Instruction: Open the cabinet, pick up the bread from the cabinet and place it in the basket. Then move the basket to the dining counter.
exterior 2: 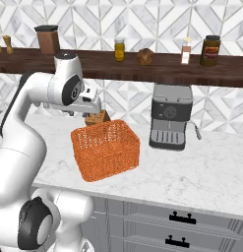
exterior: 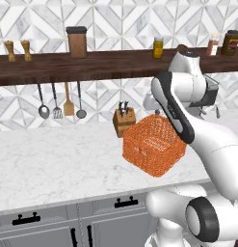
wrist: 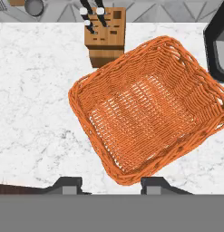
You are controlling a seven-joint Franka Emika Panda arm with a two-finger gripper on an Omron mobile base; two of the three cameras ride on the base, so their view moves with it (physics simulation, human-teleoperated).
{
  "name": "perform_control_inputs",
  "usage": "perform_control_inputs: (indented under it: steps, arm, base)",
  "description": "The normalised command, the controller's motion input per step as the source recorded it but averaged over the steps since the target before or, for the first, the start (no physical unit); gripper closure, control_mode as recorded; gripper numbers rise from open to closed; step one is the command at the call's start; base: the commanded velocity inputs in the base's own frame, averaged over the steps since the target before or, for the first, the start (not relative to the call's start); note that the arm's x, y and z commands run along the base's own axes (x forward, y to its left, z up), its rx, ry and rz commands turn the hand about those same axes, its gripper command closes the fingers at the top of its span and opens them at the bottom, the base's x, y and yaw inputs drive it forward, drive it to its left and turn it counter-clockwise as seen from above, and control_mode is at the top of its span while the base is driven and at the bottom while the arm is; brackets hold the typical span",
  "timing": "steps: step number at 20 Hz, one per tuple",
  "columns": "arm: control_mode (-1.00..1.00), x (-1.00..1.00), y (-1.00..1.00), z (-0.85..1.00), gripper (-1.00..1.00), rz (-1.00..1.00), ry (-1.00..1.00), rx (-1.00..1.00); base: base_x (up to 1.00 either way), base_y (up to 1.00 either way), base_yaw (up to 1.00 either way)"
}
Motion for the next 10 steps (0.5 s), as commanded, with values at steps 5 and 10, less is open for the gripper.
perform_control_inputs:
  steps: [5,10]
  arm:
    - [-1.0,-0.03,-0.14,0.15,-1.0,0.0,-0.08,0.0]
    - [-1.0,-0.31,-0.22,0.35,-1.0,-0.02,-0.1,-0.04]
  base:
    - [0.0,0.0,0.0]
    - [0.0,0.0,0.0]
